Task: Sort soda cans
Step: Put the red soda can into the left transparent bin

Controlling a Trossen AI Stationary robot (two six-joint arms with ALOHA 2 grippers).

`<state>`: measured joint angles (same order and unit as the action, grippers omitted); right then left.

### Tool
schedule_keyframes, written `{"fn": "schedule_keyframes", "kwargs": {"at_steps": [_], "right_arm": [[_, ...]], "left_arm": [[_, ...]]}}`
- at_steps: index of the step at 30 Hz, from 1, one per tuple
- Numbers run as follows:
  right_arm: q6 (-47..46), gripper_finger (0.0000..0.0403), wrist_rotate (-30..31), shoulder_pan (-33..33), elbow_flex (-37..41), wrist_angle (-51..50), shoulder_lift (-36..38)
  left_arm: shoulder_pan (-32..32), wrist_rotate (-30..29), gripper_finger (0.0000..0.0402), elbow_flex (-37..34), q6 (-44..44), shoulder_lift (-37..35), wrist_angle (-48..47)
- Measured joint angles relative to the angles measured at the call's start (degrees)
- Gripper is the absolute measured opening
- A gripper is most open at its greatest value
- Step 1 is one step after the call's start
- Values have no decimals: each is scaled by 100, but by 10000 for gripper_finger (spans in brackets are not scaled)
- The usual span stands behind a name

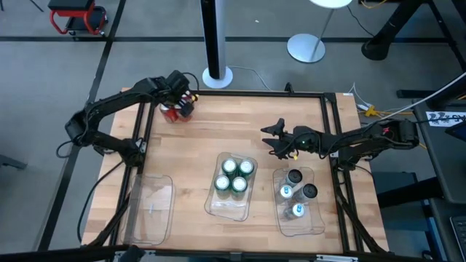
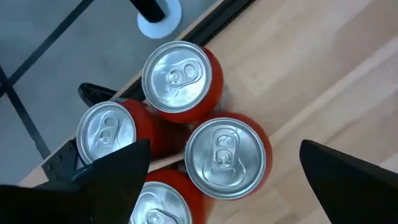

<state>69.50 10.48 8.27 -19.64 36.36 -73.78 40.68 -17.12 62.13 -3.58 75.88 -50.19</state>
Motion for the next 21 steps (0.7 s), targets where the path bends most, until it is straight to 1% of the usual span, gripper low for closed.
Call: {"fn": "schedule_keyframes", "kwargs": {"at_steps": [2,5,7,11,21], "right_arm": [[19,278,-2,0,-2,4,-2],[22,278,-2,0,-2,6,0],[23,278,-2,0,-2,1,0],[24,278,-2,0,-2,2,0],[-4,278,-5,0,-2,0,-2]], "left_arm": [[-6,8,398,0,69,11,14],[-28,84,398,0,-199,101,28],[-28,197,398,0,-238,175,-1],[-19,196,398,-1,-239,361,-60],[218,227,398,-2,-229,809,-1]]}}
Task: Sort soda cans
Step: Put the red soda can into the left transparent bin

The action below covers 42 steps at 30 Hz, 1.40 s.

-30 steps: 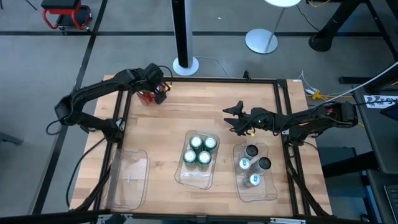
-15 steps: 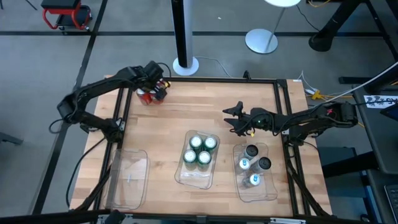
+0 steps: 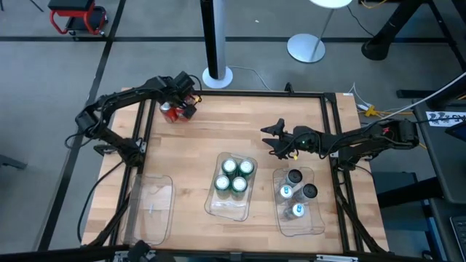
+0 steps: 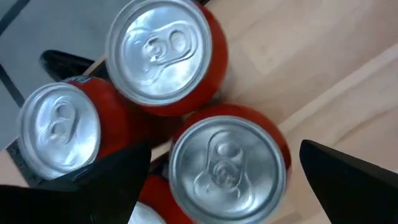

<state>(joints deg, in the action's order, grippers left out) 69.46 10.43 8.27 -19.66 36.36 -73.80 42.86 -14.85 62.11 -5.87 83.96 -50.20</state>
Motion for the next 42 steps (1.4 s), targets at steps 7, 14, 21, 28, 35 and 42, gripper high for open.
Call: {"fn": "schedule_keyframes", "kwargs": {"at_steps": [7,14,21,28,35,42], "right_arm": [[-3,278,-1,0,-2,-2,0],[-7,278,-3,-2,-4,-24,0],[-11,278,-3,-2,-3,-35,0],[-14,278,-3,-2,-4,-44,0],[-14,278,-3,-2,-4,-46,0],[-14,278,-3,-2,-4,-46,0]], "left_arm": [[-8,145,398,0,-4,255,-121],[-32,326,398,-2,3,551,-112],[-51,354,398,-2,4,919,-86],[-54,334,363,-2,54,1080,12],[-73,333,300,4,189,1075,14],[-169,358,300,22,279,953,-57]]}}
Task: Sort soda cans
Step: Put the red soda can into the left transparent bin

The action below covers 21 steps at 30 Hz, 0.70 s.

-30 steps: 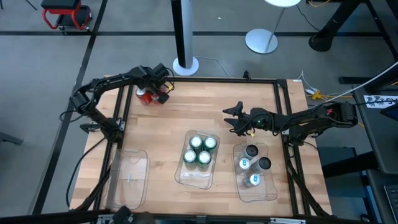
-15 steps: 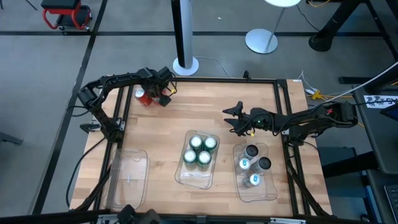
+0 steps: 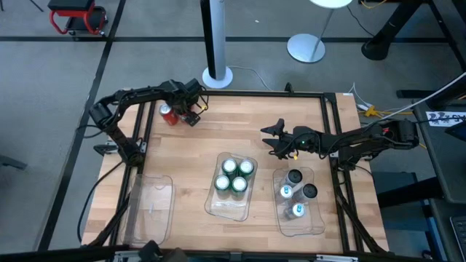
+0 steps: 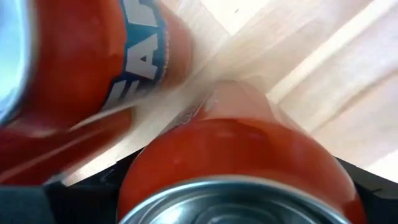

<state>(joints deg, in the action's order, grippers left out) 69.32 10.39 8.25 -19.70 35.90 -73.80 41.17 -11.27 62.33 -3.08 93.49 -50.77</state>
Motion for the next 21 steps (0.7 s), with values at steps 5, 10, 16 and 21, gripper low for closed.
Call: {"fn": "schedule_keyframes", "kwargs": {"at_steps": [5,10,16,21], "right_arm": [[2,278,0,0,0,-3,-2],[0,278,1,0,0,-22,0],[1,278,1,0,0,-54,-2],[36,278,0,0,0,-55,-2]], "left_arm": [[-230,-9,300,255,-140,-193,-136],[-707,-24,300,658,-363,-449,-476],[-1510,-27,300,1274,-868,-741,-1149],[-2326,-21,300,1685,-1612,-989,-1709]]}}
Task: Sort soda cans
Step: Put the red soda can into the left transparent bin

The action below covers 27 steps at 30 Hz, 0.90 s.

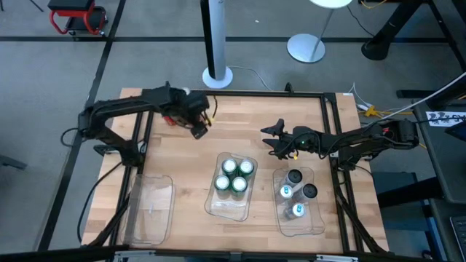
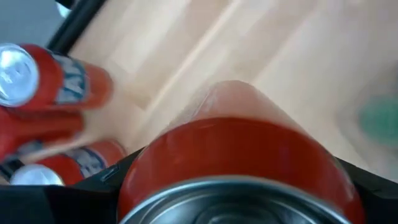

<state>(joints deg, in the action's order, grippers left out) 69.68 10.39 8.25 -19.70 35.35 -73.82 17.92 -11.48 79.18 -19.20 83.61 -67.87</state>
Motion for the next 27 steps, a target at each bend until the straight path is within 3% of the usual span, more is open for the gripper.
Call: {"fn": "schedule_keyframes", "kwargs": {"at_steps": [18,27], "right_arm": [[117,278,2,2,0,-136,0],[117,278,55,1,0,-134,0]], "left_arm": [[-3210,13,300,203,-4228,-577,-1812],[-4752,87,300,195,-6513,-878,-2260]]}}
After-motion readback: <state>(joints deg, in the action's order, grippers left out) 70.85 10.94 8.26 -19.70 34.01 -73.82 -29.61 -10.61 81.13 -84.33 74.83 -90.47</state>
